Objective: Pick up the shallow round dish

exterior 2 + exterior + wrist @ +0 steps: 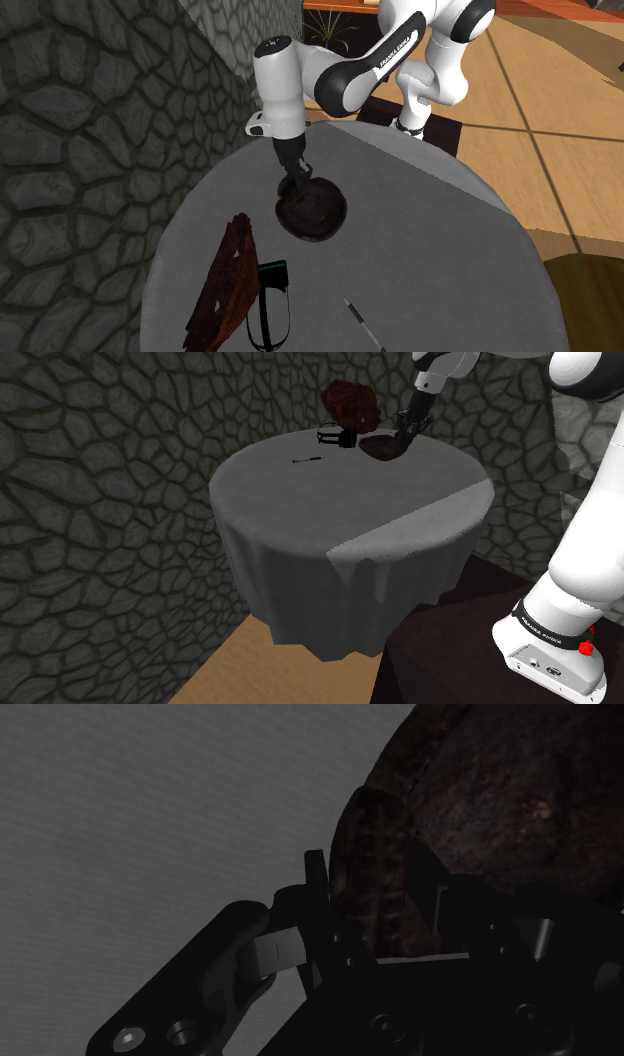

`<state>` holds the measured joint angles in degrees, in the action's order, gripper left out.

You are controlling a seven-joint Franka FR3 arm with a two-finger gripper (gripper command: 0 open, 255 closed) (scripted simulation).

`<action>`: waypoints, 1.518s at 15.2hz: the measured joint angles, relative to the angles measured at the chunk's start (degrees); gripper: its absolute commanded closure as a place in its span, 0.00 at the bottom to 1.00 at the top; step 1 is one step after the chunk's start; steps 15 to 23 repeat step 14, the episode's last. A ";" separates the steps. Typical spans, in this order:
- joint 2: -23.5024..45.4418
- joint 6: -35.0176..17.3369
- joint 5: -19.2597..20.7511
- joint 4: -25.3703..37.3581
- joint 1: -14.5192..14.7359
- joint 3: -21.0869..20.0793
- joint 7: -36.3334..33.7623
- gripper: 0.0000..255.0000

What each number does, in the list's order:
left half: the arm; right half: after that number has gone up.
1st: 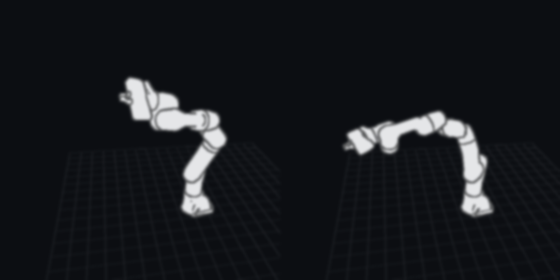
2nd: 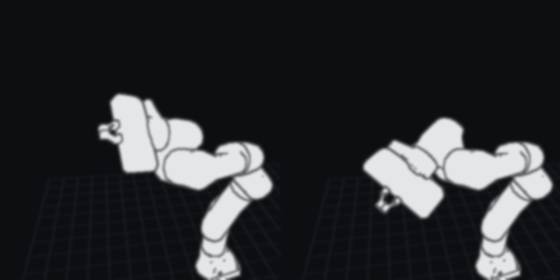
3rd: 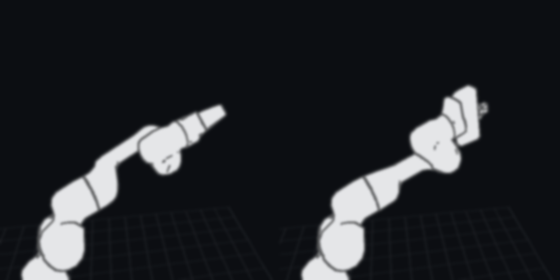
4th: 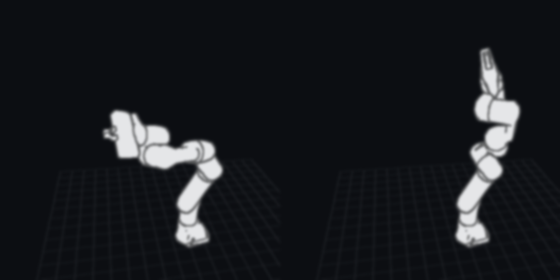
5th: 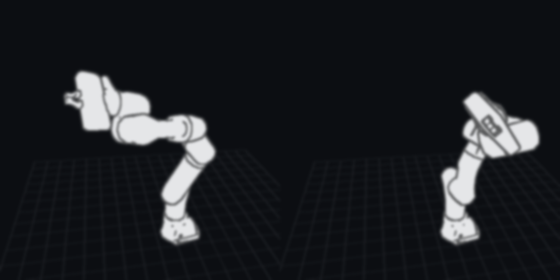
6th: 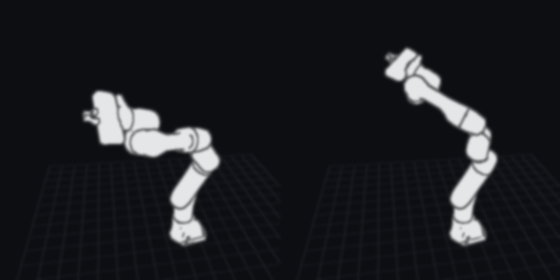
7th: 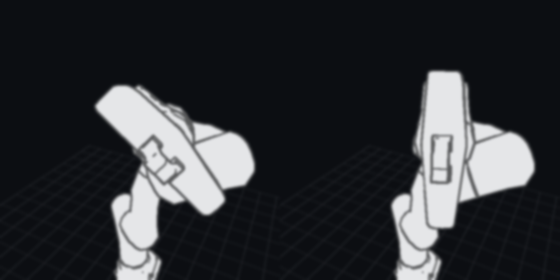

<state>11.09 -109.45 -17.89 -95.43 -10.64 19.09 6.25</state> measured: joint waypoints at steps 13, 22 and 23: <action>0.18 9.69 0.62 10.07 -0.60 0.34 -2.19 1.00; 0.30 10.08 0.59 10.60 -0.65 0.34 -2.24 1.00; 0.30 10.08 0.59 10.60 -0.65 0.34 -2.24 1.00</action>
